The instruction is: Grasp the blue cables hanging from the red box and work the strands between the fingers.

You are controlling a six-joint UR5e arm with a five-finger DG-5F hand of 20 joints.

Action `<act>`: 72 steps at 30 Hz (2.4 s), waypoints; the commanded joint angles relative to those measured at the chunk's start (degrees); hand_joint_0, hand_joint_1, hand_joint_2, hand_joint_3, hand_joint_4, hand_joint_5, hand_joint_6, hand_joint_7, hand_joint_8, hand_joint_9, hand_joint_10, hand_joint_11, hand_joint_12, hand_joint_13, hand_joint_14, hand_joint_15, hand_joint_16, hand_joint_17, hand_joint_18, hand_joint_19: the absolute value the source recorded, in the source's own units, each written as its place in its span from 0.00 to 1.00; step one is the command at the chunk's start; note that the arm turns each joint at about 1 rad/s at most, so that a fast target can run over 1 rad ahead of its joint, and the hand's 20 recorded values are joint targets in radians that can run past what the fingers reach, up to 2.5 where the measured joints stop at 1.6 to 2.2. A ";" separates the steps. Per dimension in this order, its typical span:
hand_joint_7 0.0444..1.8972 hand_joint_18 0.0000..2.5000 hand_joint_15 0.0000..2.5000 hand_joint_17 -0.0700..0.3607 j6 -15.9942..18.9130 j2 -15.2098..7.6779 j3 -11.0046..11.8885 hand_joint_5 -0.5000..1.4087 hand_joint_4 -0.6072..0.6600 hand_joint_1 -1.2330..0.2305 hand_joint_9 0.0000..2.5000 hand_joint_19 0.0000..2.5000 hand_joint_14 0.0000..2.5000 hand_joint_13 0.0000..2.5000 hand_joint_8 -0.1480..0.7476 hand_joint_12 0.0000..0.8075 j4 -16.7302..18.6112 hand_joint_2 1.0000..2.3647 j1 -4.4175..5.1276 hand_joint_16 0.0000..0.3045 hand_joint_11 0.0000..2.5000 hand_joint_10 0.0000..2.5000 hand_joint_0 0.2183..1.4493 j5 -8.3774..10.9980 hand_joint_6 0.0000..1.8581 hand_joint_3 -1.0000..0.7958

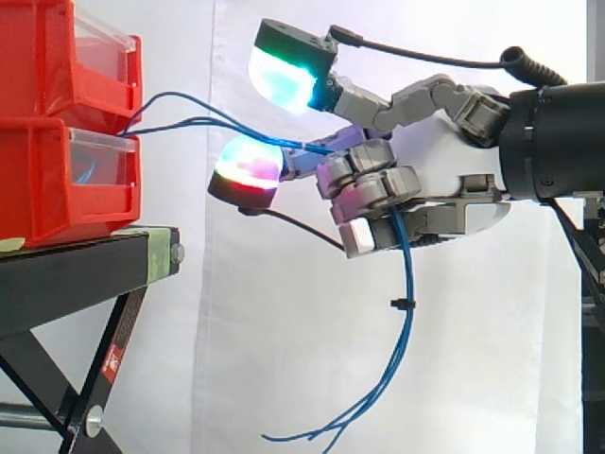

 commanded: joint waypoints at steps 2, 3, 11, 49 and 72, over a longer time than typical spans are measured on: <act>0.59 0.51 0.63 0.46 -1.20 0.01 0.31 0.35 0.63 0.42 0.26 0.33 1.00 0.40 0.63 0.63 0.26 0.00 0.00 0.19 0.97 1.00 0.52 0.41 0.29 0.06; 0.59 0.51 0.63 0.46 -1.37 0.01 0.31 0.34 0.63 0.42 0.26 0.33 1.00 0.40 0.63 0.63 0.17 0.00 0.00 0.19 0.97 1.00 0.52 0.41 0.29 0.06; 0.58 0.51 0.63 0.46 -1.46 0.01 1.81 0.34 0.63 0.42 0.26 0.33 1.00 0.40 0.63 0.63 -0.36 0.00 0.00 0.19 0.97 1.00 0.53 0.41 0.31 0.06; 0.53 0.51 0.63 0.46 -3.31 0.01 3.21 0.32 0.56 0.32 0.26 0.33 1.00 0.40 0.63 0.63 -0.36 0.01 0.00 0.19 0.97 1.00 0.68 0.85 0.49 0.48; 0.52 0.51 0.63 0.46 -3.13 0.01 3.21 0.23 0.56 0.32 0.26 0.33 1.00 0.40 0.63 0.63 -0.36 0.01 0.35 0.19 0.97 1.00 0.54 1.03 0.73 0.30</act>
